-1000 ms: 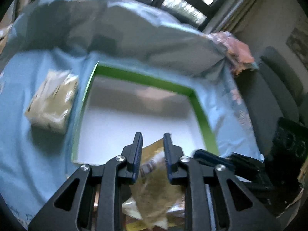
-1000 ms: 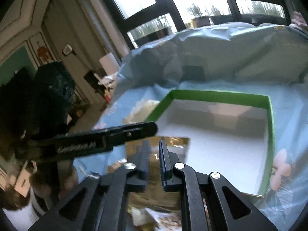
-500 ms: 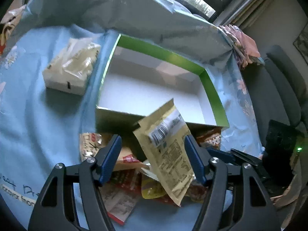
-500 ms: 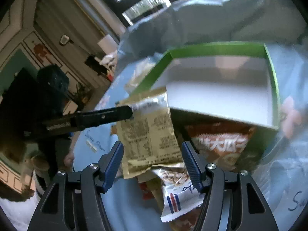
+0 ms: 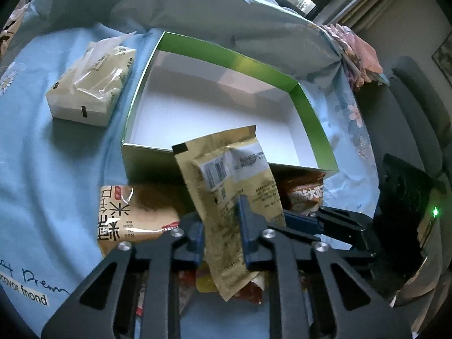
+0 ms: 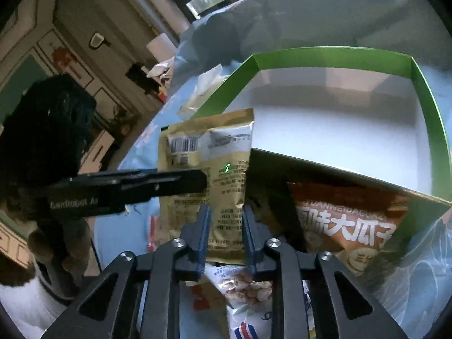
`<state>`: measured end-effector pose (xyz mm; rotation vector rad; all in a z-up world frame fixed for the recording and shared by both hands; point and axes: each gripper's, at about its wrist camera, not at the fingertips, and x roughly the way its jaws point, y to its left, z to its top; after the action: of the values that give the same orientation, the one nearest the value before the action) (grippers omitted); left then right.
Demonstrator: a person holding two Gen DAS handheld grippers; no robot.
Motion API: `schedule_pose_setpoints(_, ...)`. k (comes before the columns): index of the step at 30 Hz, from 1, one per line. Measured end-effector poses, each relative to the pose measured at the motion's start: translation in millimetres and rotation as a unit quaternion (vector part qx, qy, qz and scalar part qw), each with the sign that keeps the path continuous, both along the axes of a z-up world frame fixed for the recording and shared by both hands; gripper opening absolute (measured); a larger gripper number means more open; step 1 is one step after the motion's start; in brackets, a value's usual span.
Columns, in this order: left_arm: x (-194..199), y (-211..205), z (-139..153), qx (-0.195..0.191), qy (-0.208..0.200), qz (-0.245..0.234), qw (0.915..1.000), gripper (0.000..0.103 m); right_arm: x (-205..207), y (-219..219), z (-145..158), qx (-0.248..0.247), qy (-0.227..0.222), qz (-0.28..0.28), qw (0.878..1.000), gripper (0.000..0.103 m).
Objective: Organize snacks
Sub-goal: 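Lift the gold snack bag with the right tool over the white box, then open the right tool to drop the gold bag into the box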
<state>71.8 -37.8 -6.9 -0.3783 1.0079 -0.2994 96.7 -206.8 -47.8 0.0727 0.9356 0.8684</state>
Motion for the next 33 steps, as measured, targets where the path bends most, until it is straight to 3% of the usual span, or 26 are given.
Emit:
schedule_pose_setpoints(3,-4,-1,7,0.002,-0.013,0.002,0.9999,0.012,-4,-3,8,0.009,-0.014,-0.005,1.000,0.019)
schedule_pose_setpoints(9,-4,-3,36,0.000,-0.056,0.000,0.9984,0.012,-7,-8,36,0.027,-0.049,-0.014,0.998,0.019)
schedule_pose_setpoints(17,31,-19,66,0.031,-0.105,-0.005,0.9940,0.012,15,-16,65,0.046,-0.093,-0.045,0.994,0.019)
schedule_pose_setpoints(24,73,-24,44,0.023,-0.094,0.003,0.9953,0.012,46,-16,59,0.036,-0.102,-0.069,0.992,0.019)
schedule_pose_setpoints(29,96,-28,22,0.043,-0.077,0.012,0.9960,0.013,66,-14,42,0.012,-0.091,-0.084,0.992,0.019)
schedule_pose_setpoints(33,106,-30,12,0.060,-0.067,0.022,0.9957,0.028,77,-17,32,-0.003,-0.080,-0.108,0.991,0.021)
